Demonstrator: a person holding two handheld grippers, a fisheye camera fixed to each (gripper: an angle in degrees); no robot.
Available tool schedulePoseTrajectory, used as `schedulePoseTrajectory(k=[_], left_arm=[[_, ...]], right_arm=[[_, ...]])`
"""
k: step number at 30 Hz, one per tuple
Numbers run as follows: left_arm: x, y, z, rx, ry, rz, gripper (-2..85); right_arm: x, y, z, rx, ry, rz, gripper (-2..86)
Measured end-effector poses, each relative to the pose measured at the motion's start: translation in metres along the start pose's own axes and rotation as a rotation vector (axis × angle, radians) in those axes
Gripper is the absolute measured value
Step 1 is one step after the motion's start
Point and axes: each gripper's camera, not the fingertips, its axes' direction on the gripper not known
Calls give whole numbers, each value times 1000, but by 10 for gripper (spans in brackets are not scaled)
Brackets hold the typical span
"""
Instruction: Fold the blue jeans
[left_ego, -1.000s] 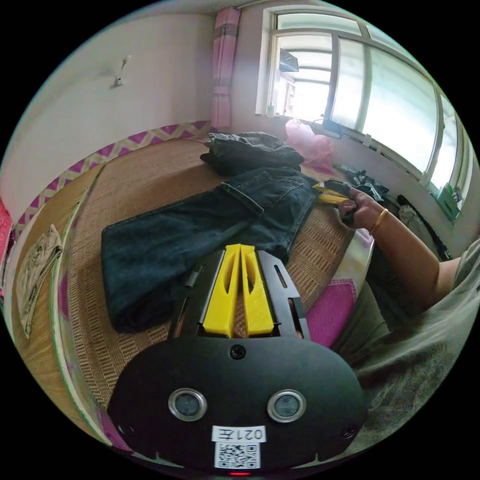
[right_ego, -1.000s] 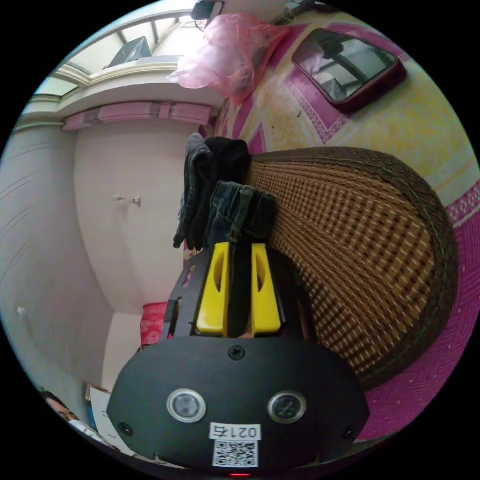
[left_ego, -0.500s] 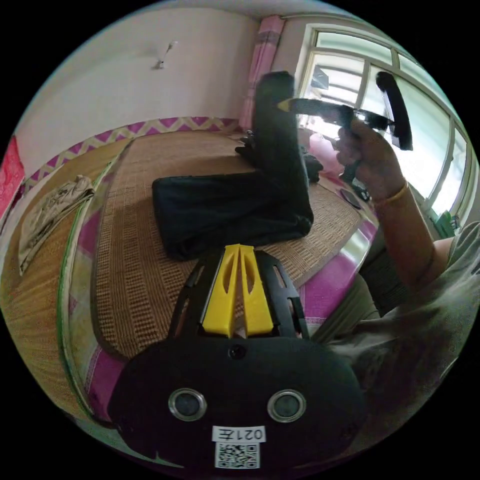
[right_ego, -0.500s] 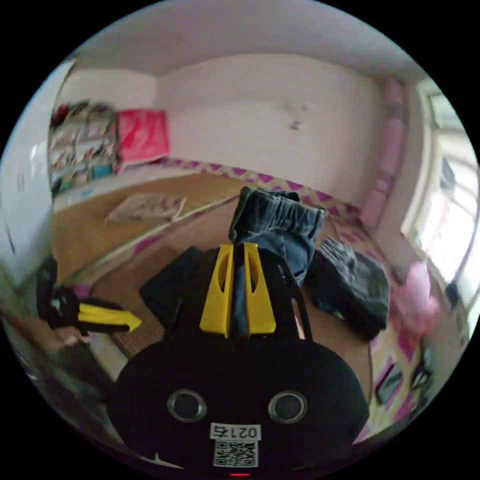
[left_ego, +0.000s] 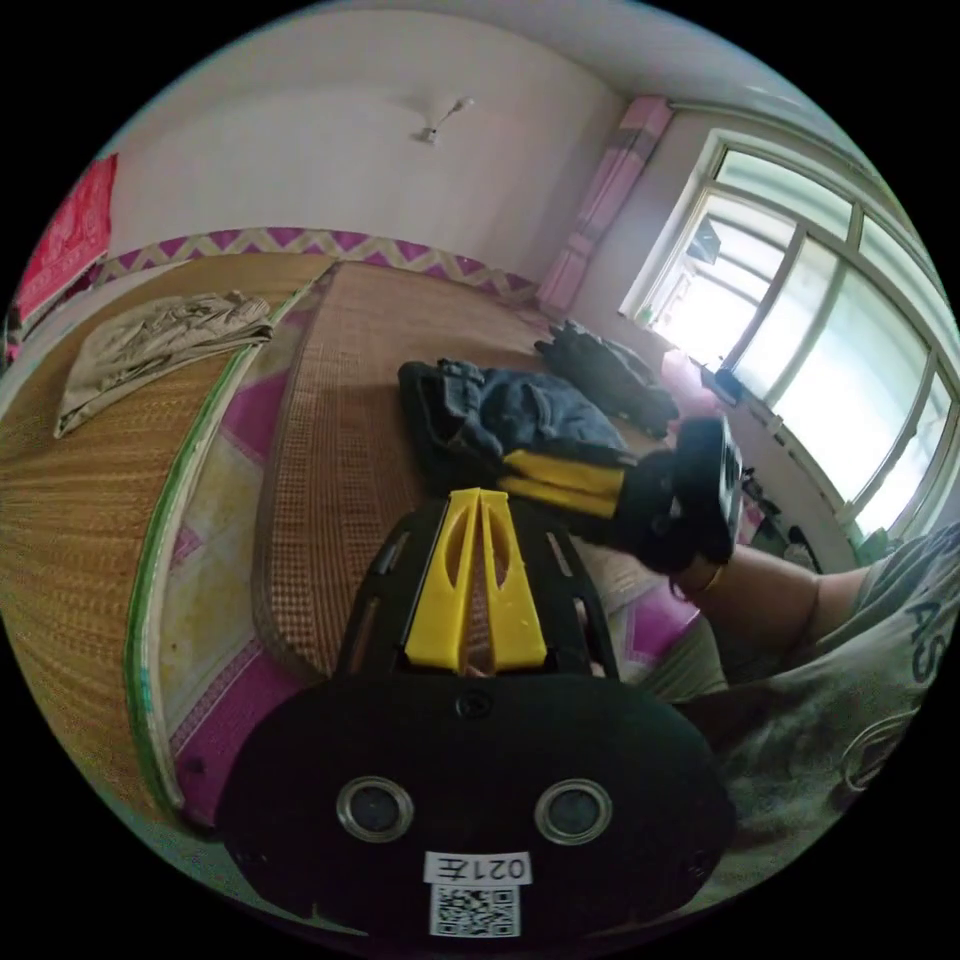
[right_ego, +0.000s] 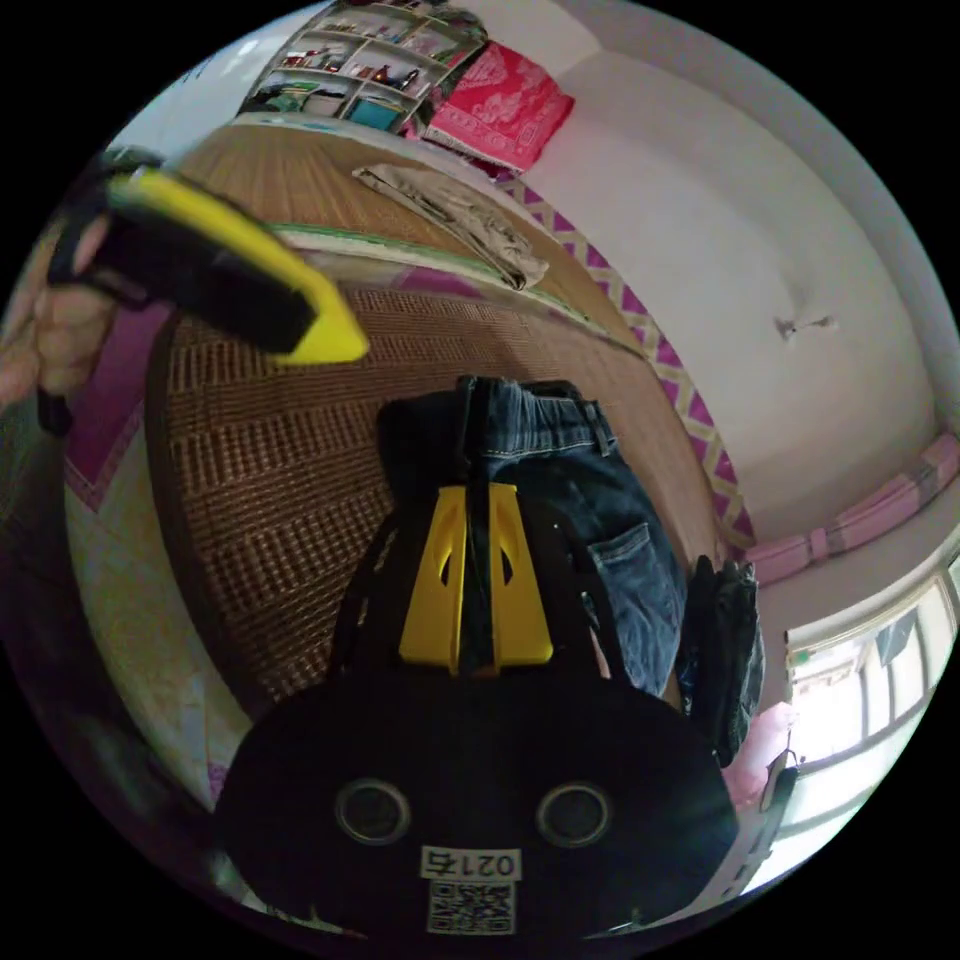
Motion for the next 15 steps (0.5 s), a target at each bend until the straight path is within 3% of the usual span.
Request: schedulePoseTrajectory(k=[5,7,9,11,15], left_arm=[[-1,-45,24,26,8,68,-9],[4,-60,43,-6,-56,140,-9],[-6,-67,86,-195,-252,154,-9],[-21,-63,95,-192,-253,166,-9],[-46,-72,95,-200,-218,134,-9]], right_arm=[[26,12,-10,55,-230,124,66],[38,15,-13,62,-296,141,81],[61,23,-19,72,-404,199,83],[93,39,-32,94,-457,289,73],[198,104,-67,147,-343,607,63]])
